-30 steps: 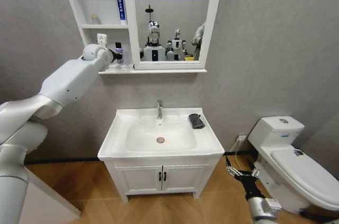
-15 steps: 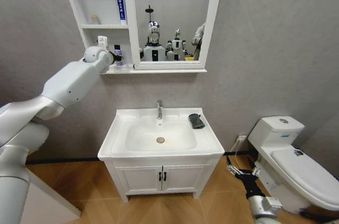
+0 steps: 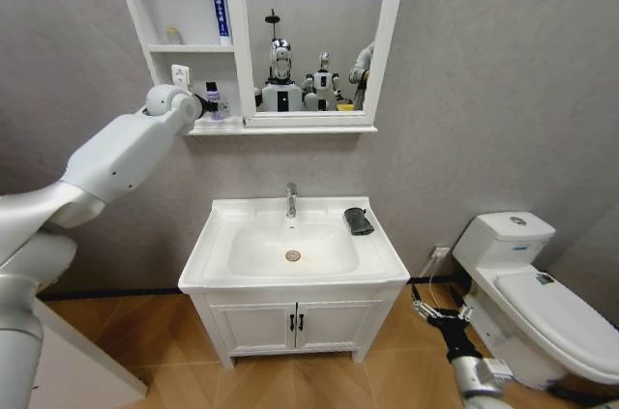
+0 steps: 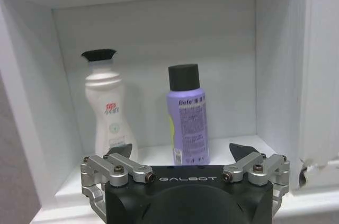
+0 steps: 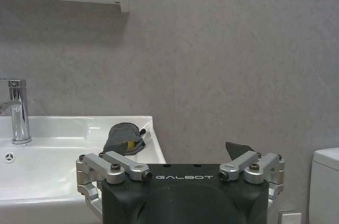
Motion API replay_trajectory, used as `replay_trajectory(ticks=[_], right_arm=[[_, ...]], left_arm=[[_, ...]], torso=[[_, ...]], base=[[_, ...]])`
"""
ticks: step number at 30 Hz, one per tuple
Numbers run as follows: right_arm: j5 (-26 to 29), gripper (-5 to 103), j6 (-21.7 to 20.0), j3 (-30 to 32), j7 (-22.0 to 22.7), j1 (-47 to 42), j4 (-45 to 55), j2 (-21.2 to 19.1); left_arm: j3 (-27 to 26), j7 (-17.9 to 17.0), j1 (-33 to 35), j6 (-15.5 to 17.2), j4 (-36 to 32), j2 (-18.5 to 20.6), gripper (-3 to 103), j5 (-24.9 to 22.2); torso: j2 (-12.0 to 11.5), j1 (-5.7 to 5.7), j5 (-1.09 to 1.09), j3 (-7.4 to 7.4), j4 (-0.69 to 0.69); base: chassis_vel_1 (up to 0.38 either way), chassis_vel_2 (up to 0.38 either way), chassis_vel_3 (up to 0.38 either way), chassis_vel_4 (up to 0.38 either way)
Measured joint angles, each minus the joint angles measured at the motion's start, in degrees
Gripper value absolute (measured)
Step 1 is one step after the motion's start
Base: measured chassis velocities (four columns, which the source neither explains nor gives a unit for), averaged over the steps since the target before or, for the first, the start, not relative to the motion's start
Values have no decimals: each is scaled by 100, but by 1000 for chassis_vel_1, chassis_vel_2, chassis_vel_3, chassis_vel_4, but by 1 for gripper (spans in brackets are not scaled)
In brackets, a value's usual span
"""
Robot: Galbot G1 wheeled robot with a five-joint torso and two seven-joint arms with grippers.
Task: Move facial cleanser and shampoo from washbasin to cabinet, then wipe washbasin with towel.
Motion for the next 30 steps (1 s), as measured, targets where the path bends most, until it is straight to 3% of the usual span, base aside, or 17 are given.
replay_trajectory(ticks=[2, 5, 10, 12, 13, 16, 17, 18, 20, 22, 24, 26, 27, 29, 30], right_arm=[[25, 100, -23, -5, 0, -5, 29, -10], [74, 100, -73, 2, -4, -18, 119, -57], [74, 100, -74, 13, -8, -50, 177, -67], [71, 100, -71, 22, -12, -126, 250, -67], [71, 100, -71, 22, -12, -126, 250, -67], [62, 100, -54, 26, -20, -213, 320, -60], [57, 100, -54, 24, -20, -223, 340, -62], [57, 100, -54, 24, -20, -223, 340, -62], [-6, 100, -54, 58, -21, -296, 423, -37], [-48, 100, -27, 178, -22, -411, 502, 61], [-81, 100, 12, 337, -44, -567, 612, 173], [-91, 100, 9, 388, -45, -589, 683, 148], [-91, 100, 9, 388, -45, -589, 683, 148], [-91, 100, -32, 392, -42, -543, 711, 70], [-91, 100, -32, 392, -42, -543, 711, 70]], left_arm=[[-78, -51, 93, -1, -240, 136, 100, -59], [-409, -170, 527, -9, -1342, 787, 100, -263], [-866, -112, 1133, -188, -2083, 1342, 100, -279], [-1675, -32, 1955, -394, -2745, 1899, 100, -197], [-1675, -32, 1955, -394, -2745, 1899, 100, -197], [-2866, 74, 3532, -713, -3689, 2733, 100, 57], [-3163, 101, 3995, -885, -3910, 2948, 100, 142], [-3163, 101, 3995, -885, -3910, 2948, 100, 142], [-3538, 72, 4785, -1312, -4240, 3219, 100, 374], [-3594, 10, 4995, -1411, -4335, 3189, 100, 455], [-3843, -117, 5435, -1489, -4582, 2965, 100, 541], [-4922, -189, 6341, -1515, -4894, 2649, 100, 805], [-4922, -189, 6341, -1515, -4894, 2649, 100, 805], [-6495, -120, 7806, -1591, -5170, 2149, 100, 1322], [-6495, -120, 7806, -1591, -5170, 2149, 100, 1322]], torso=[[0, 0, 1, 0, 0], [1, 0, 3, -1, -2], [1, 0, 2, -1, -2], [1, 0, 4, -1, -3], [1, 0, 4, -1, -3], [1, -1, -4, -1, 3], [2, -2, 2, -2, 3], [2, -2, 2, -2, 3], [2, -2, 6, -2, 6], [1, -2, 2, -2, 5], [2, -2, 0, -1, -11], [1, 1, 6, 0, -13], [1, 1, 6, 0, -13], [0, 0, 7, 0, -4], [0, 0, 7, 0, -4]], base=[[0, 0, 0, 0], [0, 0, 0, 0], [0, 0, 0, 0], [0, 0, 0, 0], [0, 0, 0, 0], [0, 0, 0, 0], [0, 0, 0, 0], [0, 0, 0, 0], [0, 0, 0, 0], [0, 0, 0, 0], [0, 0, 0, 0], [-22, -19, -25, -18], [-45, -38, -50, -35], [0, 0, 0, 0], [0, 0, 0, 0]])
